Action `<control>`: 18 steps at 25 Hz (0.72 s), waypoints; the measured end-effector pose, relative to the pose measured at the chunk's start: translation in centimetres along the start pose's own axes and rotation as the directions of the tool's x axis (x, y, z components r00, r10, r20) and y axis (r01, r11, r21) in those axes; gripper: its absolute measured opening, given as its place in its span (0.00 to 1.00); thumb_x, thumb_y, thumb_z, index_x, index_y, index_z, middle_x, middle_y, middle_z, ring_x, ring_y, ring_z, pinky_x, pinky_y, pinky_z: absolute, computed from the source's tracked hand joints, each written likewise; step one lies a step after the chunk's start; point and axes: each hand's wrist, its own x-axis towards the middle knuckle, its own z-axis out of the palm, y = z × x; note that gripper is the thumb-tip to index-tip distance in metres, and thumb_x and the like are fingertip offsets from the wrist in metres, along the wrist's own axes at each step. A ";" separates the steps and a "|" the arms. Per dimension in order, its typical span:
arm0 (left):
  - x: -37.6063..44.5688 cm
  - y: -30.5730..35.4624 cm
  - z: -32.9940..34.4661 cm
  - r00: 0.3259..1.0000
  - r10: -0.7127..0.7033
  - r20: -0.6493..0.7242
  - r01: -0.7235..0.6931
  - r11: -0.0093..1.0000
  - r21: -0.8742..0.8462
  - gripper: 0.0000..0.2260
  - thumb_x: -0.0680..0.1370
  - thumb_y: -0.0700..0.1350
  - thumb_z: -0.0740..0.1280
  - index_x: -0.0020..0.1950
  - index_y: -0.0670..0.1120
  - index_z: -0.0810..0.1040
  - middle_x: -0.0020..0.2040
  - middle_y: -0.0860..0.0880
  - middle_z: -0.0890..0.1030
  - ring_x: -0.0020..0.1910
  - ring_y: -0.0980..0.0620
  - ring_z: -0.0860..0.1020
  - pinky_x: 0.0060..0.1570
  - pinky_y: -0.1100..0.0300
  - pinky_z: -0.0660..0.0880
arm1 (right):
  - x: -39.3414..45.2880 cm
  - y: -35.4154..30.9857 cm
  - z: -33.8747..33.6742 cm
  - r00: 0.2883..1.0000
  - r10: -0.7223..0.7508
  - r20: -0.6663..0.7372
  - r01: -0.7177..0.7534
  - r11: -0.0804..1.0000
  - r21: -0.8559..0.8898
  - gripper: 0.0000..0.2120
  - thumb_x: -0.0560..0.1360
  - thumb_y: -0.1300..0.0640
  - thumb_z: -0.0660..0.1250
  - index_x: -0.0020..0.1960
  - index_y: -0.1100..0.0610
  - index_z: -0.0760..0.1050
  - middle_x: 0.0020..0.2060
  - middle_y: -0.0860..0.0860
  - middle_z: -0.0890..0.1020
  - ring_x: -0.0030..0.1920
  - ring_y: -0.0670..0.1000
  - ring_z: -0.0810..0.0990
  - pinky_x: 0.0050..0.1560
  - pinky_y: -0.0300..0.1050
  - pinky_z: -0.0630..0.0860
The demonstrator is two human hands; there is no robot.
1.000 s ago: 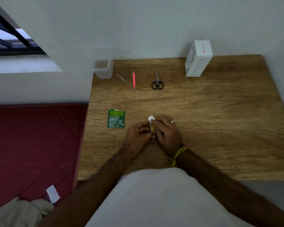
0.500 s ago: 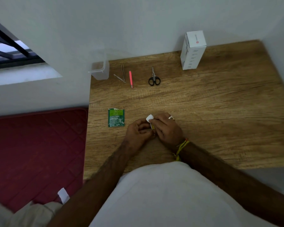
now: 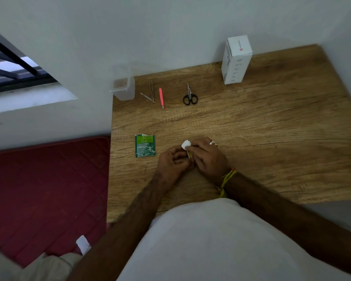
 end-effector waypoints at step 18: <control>-0.1 -0.2 -0.2 0.999 0.010 0.043 -0.009 0.999 -0.039 0.23 0.74 0.30 0.73 0.67 0.41 0.76 0.56 0.40 0.84 0.56 0.41 0.83 0.55 0.50 0.81 | -0.5 -0.2 -0.5 1.000 -0.008 0.030 0.008 1.000 0.021 0.12 0.74 0.69 0.69 0.57 0.64 0.81 0.54 0.57 0.81 0.54 0.55 0.77 0.57 0.48 0.73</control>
